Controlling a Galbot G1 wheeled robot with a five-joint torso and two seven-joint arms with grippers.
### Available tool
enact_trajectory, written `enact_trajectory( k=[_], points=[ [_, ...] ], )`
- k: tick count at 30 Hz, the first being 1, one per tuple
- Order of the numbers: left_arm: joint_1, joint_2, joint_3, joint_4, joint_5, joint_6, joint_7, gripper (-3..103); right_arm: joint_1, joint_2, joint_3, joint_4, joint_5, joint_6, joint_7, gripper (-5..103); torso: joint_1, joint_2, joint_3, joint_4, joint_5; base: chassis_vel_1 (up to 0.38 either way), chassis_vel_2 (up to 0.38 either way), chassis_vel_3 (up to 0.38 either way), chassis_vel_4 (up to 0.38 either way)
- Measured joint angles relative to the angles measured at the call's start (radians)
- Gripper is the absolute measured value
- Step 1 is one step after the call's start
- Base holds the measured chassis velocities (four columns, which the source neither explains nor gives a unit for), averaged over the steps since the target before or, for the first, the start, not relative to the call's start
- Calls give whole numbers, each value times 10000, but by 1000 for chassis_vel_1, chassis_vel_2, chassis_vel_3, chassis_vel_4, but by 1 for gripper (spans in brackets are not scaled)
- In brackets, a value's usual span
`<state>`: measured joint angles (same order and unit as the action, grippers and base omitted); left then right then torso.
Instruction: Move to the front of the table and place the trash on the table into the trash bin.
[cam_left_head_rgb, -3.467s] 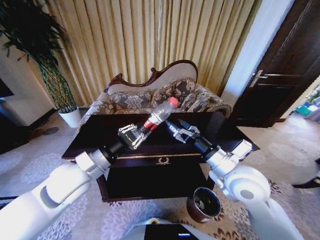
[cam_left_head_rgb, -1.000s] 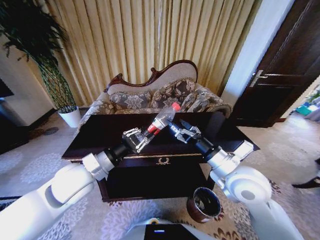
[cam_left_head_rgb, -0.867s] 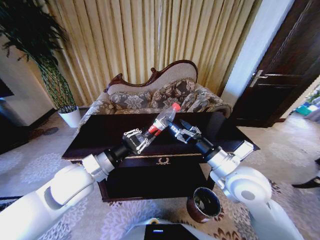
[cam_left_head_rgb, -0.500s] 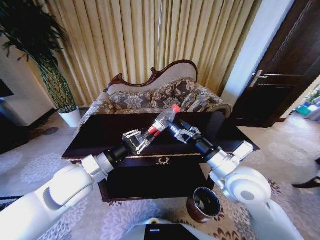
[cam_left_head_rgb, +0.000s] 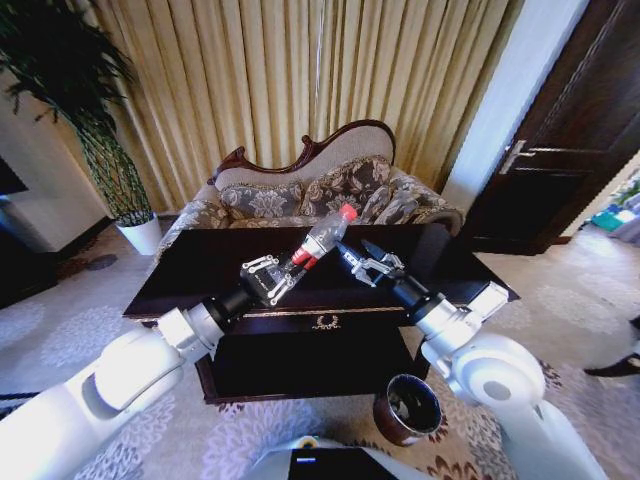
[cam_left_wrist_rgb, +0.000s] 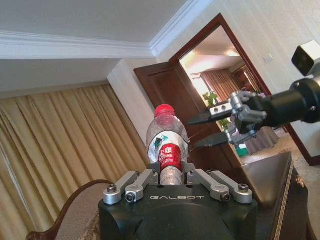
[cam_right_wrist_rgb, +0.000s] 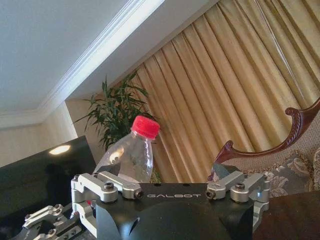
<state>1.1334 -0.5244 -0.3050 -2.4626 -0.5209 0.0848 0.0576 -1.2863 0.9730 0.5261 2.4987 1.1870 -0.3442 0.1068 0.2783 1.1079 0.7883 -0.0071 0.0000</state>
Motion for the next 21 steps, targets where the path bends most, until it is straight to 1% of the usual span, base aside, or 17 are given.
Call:
enact_trajectory(
  k=[7,15,21],
  points=[
    [41,-48,24,116,47,-39,1,20,-64,22,168,0,38,17,-10,100,0,0,0,0,0,0,0,0,0],
    [-28,-77,114,378,47,-57,38,20,-94,55,207,1,174,46,-291,100,0,0,0,0,-1,0,0,0,0],
    [-454,-46,425,584,10,-60,185,20,-97,33,127,4,177,50,-435,100,0,0,0,0,0,0,0,0,0]
  ],
)
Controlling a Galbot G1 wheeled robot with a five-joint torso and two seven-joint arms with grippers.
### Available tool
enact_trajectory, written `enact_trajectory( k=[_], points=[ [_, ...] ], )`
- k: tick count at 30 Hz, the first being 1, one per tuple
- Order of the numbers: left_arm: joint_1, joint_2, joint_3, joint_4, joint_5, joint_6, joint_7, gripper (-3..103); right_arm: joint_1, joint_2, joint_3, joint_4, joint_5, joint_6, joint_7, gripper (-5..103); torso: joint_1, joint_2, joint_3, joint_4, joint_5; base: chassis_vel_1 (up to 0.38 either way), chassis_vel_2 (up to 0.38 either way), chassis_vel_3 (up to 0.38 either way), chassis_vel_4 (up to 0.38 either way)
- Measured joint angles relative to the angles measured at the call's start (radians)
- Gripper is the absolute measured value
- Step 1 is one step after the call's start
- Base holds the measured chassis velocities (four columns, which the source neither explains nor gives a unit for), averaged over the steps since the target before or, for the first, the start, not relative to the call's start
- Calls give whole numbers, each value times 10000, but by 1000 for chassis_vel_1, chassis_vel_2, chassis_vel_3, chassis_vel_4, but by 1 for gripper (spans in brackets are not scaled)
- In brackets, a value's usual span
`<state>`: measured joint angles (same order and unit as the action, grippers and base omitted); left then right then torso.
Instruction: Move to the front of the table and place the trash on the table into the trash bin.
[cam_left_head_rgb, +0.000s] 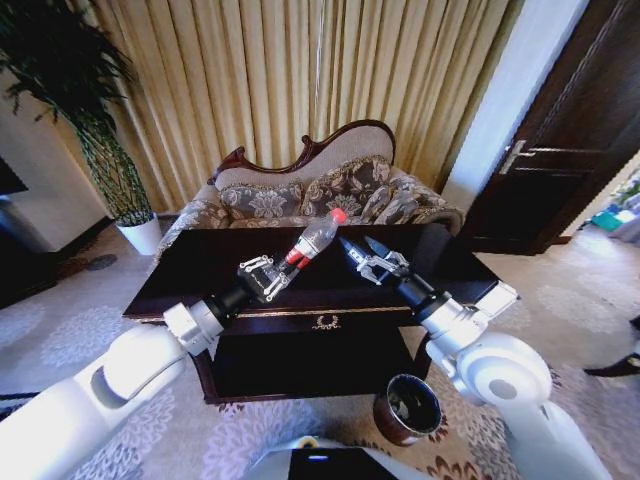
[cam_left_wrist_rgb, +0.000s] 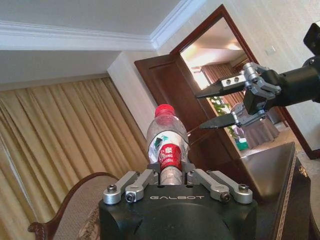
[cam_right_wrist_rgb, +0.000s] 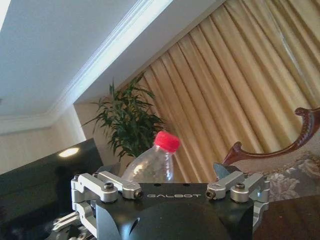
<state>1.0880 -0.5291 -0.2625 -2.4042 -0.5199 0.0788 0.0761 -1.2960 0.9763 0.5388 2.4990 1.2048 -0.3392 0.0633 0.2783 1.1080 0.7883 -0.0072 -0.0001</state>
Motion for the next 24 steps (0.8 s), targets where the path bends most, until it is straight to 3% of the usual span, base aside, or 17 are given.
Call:
enact_trajectory(
  k=[24],
  points=[
    [-428,242,436,-290,-21,52,445,20,-72,-35,-337,10,-195,1,-222,100,0,0,0,1,0,0,0,0,0]
  ],
)
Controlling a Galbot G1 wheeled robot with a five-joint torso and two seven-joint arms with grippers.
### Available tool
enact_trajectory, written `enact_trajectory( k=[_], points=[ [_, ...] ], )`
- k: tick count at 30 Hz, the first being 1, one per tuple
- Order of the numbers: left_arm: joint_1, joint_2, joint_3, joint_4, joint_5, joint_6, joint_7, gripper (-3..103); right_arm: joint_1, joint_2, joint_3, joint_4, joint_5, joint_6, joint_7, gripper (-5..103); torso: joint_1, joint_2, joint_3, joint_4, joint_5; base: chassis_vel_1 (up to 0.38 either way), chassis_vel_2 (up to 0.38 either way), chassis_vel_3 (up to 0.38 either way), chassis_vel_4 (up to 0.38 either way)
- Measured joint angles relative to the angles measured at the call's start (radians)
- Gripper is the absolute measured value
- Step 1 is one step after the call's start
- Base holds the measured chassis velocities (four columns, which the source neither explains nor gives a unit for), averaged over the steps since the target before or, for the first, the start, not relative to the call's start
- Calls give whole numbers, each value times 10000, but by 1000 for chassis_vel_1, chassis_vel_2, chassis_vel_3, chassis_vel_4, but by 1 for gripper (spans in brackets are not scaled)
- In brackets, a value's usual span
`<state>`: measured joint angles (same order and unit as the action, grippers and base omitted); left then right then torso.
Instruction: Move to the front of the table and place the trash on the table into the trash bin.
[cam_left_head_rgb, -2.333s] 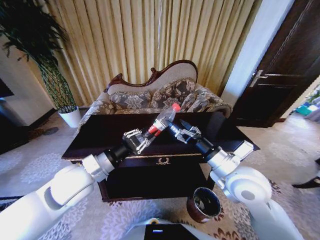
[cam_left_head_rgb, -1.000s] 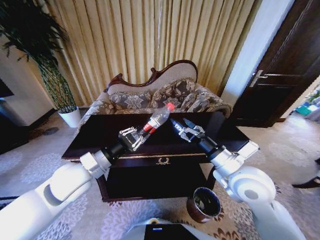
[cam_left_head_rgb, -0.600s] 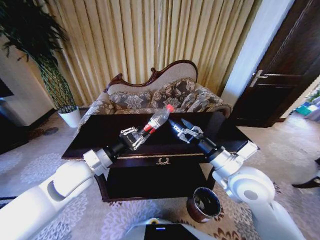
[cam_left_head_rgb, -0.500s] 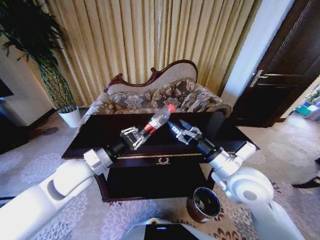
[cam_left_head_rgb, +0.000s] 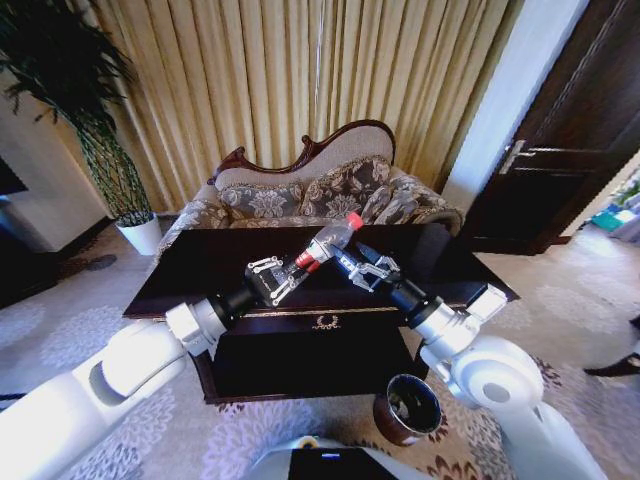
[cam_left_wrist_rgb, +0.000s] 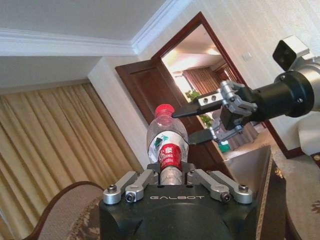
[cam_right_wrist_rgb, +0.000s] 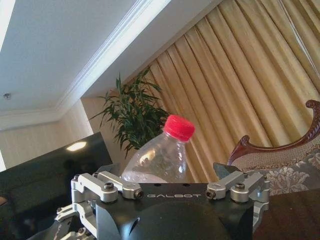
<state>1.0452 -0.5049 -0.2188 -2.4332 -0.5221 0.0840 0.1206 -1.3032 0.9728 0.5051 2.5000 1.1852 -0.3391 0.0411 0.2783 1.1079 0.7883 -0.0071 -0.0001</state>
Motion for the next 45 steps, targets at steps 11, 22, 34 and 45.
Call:
enact_trajectory(
  k=[11,22,34,45],
  points=[
    [-655,28,626,106,-1,-4,133,20,-58,-63,108,1,-36,5,-151,100,0,0,0,0,0,0,0,0,0],
    [-785,234,723,-118,-28,-89,260,20,-81,-69,-181,1,-264,6,-151,100,0,0,0,0,0,0,0,0,0],
    [-686,260,703,-167,-14,-100,278,20,-64,-62,-200,19,-260,131,-200,74,0,0,0,0,0,0,0,0,0],
    [-295,307,486,-154,22,-256,239,20,-135,-51,-168,22,-330,140,-204,44,0,0,0,0,0,0,0,0,0]
  ],
)
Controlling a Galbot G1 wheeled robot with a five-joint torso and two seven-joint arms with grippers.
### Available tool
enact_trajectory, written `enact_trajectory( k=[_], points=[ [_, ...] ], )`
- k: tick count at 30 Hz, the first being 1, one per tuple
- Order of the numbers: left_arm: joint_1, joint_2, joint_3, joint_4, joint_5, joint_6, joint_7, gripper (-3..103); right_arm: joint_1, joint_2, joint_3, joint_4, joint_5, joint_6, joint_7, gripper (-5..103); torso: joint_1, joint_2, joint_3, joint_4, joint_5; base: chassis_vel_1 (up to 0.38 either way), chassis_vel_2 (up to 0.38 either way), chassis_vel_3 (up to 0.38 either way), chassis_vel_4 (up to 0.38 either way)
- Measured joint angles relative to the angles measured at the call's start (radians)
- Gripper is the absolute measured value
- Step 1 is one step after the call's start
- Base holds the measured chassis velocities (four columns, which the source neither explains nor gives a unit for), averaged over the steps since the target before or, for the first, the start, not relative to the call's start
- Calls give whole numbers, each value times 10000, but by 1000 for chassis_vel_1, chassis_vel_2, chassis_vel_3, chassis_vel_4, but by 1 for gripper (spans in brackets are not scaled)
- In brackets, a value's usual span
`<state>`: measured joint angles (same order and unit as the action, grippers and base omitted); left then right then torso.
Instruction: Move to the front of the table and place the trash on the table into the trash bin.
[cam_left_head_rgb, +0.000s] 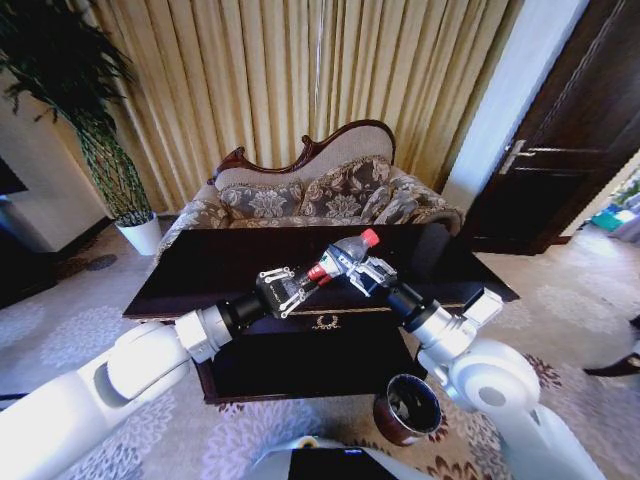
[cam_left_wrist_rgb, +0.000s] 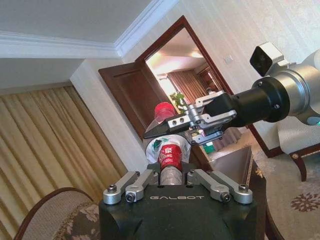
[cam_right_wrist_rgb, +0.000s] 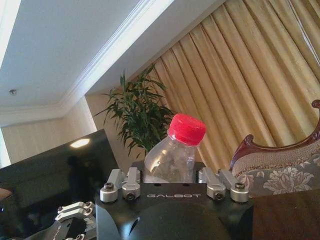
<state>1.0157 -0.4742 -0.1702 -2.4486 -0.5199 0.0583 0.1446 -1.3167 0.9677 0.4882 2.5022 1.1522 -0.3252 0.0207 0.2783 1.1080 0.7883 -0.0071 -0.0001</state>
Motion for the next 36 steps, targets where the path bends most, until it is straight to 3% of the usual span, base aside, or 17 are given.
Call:
enact_trajectory(
  k=[8,10,12,17,21,26,29,36],
  points=[
    [25,-9,4,0,47,-26,-151,18,-9,-22,37,-4,-10,1,-3,42,0,0,0,0,0,0,0,0,0],
    [100,14,14,2,68,-37,-389,28,-18,-24,113,-43,-34,9,18,42,0,0,0,0,0,0,0,0,0],
    [128,31,13,8,62,-39,-462,28,-33,-24,135,-46,-42,10,31,40,0,0,0,0,0,0,0,0,0],
    [276,114,-106,44,-23,-34,-801,50,-98,-19,279,-49,-48,10,-67,30,0,0,0,0,0,0,0,0,0],
    [311,132,-161,36,-35,-24,-878,60,-85,-9,291,-47,-43,7,-97,29,0,0,0,0,0,0,0,0,0],
    [444,174,-319,16,-253,9,-1054,88,-40,21,394,-38,20,163,-100,28,0,0,0,0,-1,0,0,0,0],
    [540,224,-555,-18,-617,57,-1243,97,-20,26,577,-36,45,241,-92,28,0,0,0,0,0,0,0,0,0],
    [331,-111,-1155,241,-1828,524,-2178,100,80,107,849,-32,50,425,246,28,0,0,0,0,1,0,0,0,0]
  ],
)
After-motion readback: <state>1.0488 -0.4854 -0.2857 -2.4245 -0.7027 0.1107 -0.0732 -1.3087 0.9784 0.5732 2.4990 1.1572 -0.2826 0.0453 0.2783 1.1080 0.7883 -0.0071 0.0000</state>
